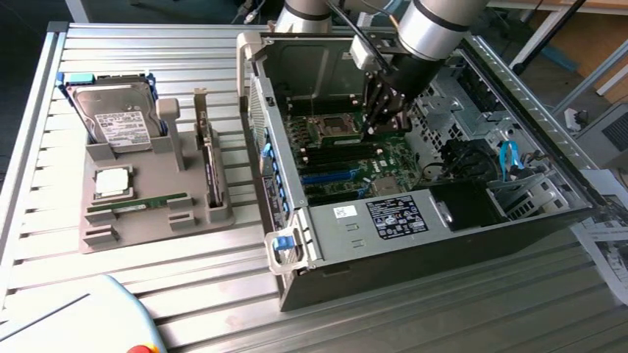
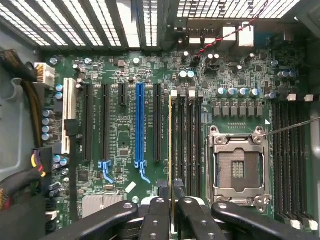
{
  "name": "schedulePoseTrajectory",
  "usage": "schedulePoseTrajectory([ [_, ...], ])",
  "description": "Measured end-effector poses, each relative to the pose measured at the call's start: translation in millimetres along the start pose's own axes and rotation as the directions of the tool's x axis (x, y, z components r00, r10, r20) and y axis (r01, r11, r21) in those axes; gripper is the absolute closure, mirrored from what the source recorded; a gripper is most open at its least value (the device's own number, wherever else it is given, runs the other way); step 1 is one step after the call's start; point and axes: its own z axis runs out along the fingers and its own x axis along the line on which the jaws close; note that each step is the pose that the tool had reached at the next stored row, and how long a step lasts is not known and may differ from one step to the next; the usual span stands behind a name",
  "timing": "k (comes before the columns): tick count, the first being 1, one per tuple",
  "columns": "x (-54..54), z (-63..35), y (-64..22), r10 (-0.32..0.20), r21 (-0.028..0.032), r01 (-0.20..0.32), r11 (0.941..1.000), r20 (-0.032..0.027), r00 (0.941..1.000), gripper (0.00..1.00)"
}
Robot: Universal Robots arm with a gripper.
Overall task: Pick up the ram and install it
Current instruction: 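Insert the ram into the slot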
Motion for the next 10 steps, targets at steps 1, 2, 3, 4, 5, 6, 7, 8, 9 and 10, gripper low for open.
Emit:
schedulePoseTrajectory([
  [1, -0.4, 3.6, -0.3, 0.0, 0.0, 0.0, 1.0, 0.0, 1.0, 0.87],
  [2, -0.6, 5.3, -0.4, 0.0, 0.0, 0.0, 1.0, 0.0001, 1.0, 0.87],
  [3, -0.9, 7.1, -0.3, 0.0, 0.0, 0.0, 1.0, 0.0, 1.0, 0.87],
  [4, -1.4, 9.2, 0.1, 0.0, 0.0, 0.0, 1.0, 0.0, 1.0, 0.87],
  [5, -1.9, 11.3, 1.1, 0.0, 0.0, 0.0, 1.0, -0.0001, 1.0, 0.87],
  [6, -2.7, 15.0, 3.0, 0.0, 0.0, 0.0, 1.0, 0.0001, 1.0, 0.87],
  [7, -3.1, 16.9, 3.4, 0.0, 0.0, 0.0, 1.0, 0.0001, 1.0, 0.87],
  [8, -3.6, 19.0, 3.3, 0.0, 0.0, 0.0, 1.0, 0.0001, 1.0, 0.87],
  [9, -4.8, 22.0, 3.0, 0.0, -0.0001, 0.0, 1.0, -0.0001, 1.0, 0.87],
  [10, -6.2, 25.3, 2.6, 0.0, -0.0003, 0.0, 1.0, 0.0, 1.0, 0.87],
])
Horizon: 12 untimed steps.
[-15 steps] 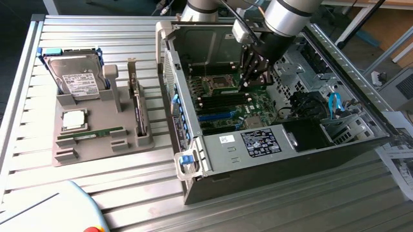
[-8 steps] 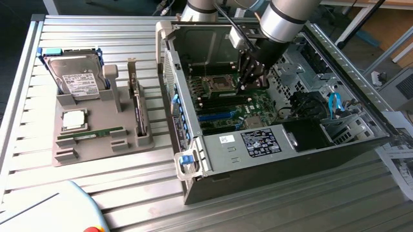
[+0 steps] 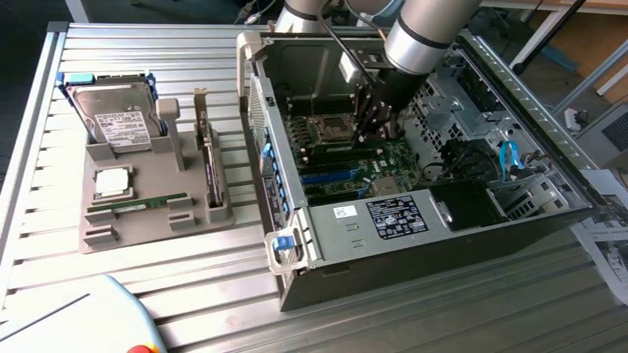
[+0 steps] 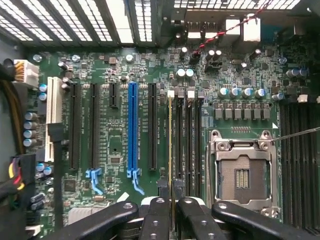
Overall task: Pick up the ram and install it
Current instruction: 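Insert the ram into the slot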
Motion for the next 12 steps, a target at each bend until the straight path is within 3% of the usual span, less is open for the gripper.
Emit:
schedulePoseTrajectory([
  [4, -1.3, 5.2, -0.4, 0.0, -0.0002, 0.0, 1.0, -0.0008, 1.0, 0.87],
  [8, -1.6, 7.0, -0.6, 0.001, -0.0002, -0.001, 1.0, -0.0088, 1.0, 0.87],
  [12, -3.2, 8.5, -0.6, 0.001, -0.0001, -0.001, 1.0, -0.0079, 1.0, 0.87],
])
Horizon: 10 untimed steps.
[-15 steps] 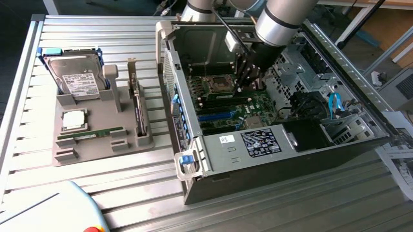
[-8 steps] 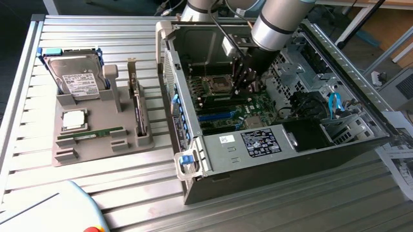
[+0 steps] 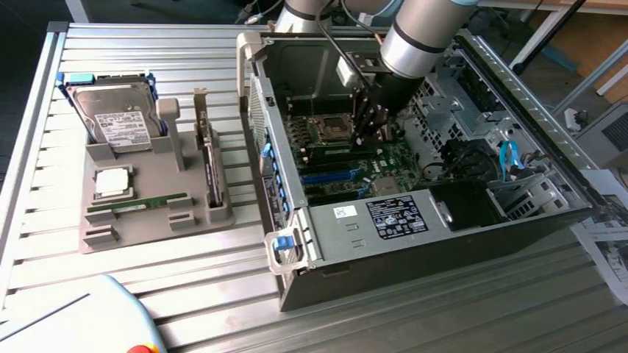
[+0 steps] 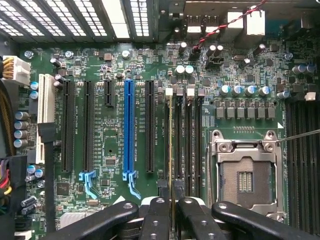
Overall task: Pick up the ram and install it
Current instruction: 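Insert the ram into the slot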
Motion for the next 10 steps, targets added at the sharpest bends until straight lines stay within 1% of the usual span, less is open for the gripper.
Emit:
schedulePoseTrajectory([
  [3, -3.2, 1.5, 1.9, 0.0, 0.0, 0.0, 1.0, 0.001, 1.0, 0.87],
  [10, -3.4, 1.8, 3.9, 0.0, 0.0003, 0.0, 1.0, 0.0004, 1.0, 0.87],
])
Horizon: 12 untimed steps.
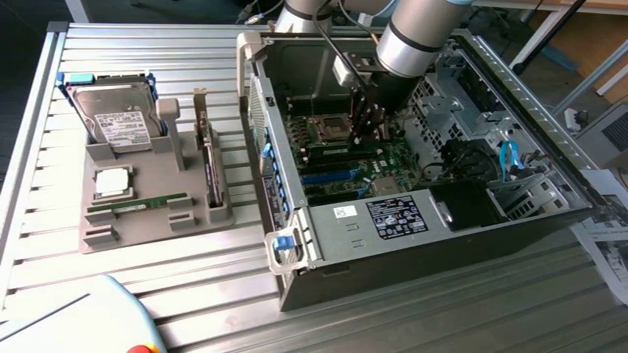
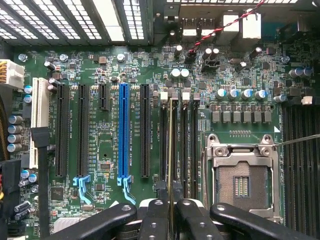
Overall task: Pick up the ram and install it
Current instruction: 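Insert the ram into the slot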
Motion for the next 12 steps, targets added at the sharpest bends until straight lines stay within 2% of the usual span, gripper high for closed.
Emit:
schedulePoseTrajectory([
  [12, 0.3, 3.4, 0.0, 0.0, -0.0006, 0.0, 1.0, 0.0, 1.0, 0.87],
])
